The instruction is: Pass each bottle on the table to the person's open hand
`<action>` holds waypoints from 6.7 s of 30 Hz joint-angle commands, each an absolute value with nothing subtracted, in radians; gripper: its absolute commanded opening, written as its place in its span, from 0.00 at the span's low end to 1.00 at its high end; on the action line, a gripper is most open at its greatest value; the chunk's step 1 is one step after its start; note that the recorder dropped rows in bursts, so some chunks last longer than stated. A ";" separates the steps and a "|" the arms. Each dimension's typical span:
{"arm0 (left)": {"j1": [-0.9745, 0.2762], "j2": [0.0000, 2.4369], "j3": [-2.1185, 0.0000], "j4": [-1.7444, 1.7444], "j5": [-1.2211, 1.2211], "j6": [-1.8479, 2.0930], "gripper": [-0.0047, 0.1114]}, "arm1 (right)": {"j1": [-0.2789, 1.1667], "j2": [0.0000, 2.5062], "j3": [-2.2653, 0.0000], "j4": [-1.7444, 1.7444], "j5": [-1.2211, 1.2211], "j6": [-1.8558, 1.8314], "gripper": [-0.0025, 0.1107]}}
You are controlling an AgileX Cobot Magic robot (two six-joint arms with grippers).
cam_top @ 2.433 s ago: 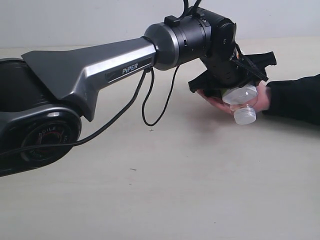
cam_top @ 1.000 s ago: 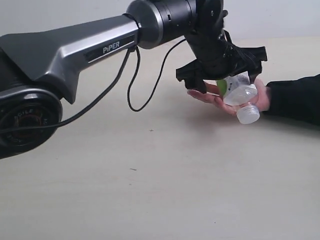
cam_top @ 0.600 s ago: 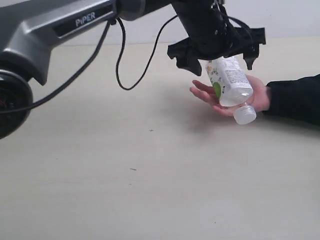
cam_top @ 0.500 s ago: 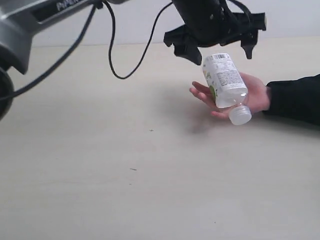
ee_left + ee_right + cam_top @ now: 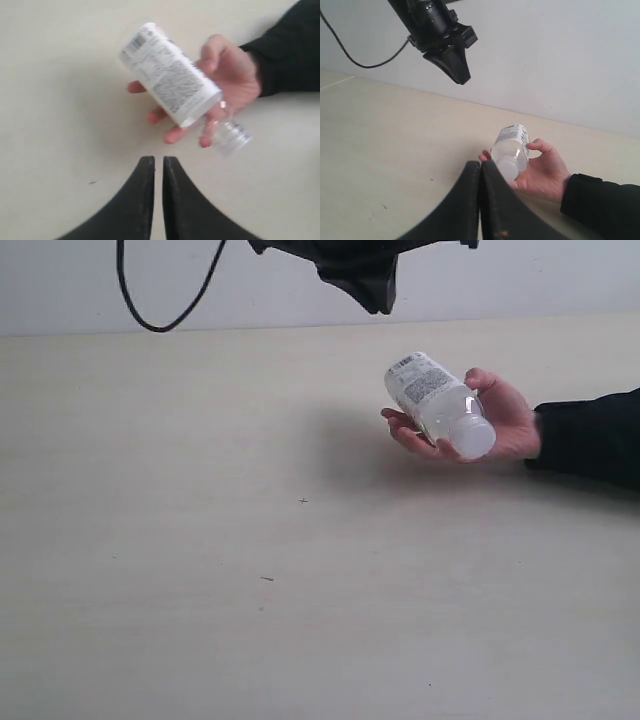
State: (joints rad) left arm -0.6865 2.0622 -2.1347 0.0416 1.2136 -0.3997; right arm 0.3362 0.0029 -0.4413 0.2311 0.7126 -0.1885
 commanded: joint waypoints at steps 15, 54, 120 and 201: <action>-1.380 1.256 -1.118 0.832 1.052 -1.048 0.10 | 0.337 0.000 -0.434 0.232 0.701 -0.188 0.03; -0.221 0.089 -0.068 0.966 -0.100 -1.522 0.10 | 0.337 0.000 -0.434 0.232 0.701 -0.188 0.03; -0.136 0.000 0.000 0.082 0.141 -0.188 0.10 | 0.337 0.000 -0.434 0.232 0.701 -0.188 0.03; 0.098 0.000 0.000 0.082 0.140 -0.188 0.10 | -0.012 0.000 0.000 0.127 0.181 -0.055 0.03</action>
State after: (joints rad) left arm 0.0976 0.0064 0.0000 0.0851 0.1393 -0.1824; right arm -0.0068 0.0047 -0.0044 0.1253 0.1803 -0.0574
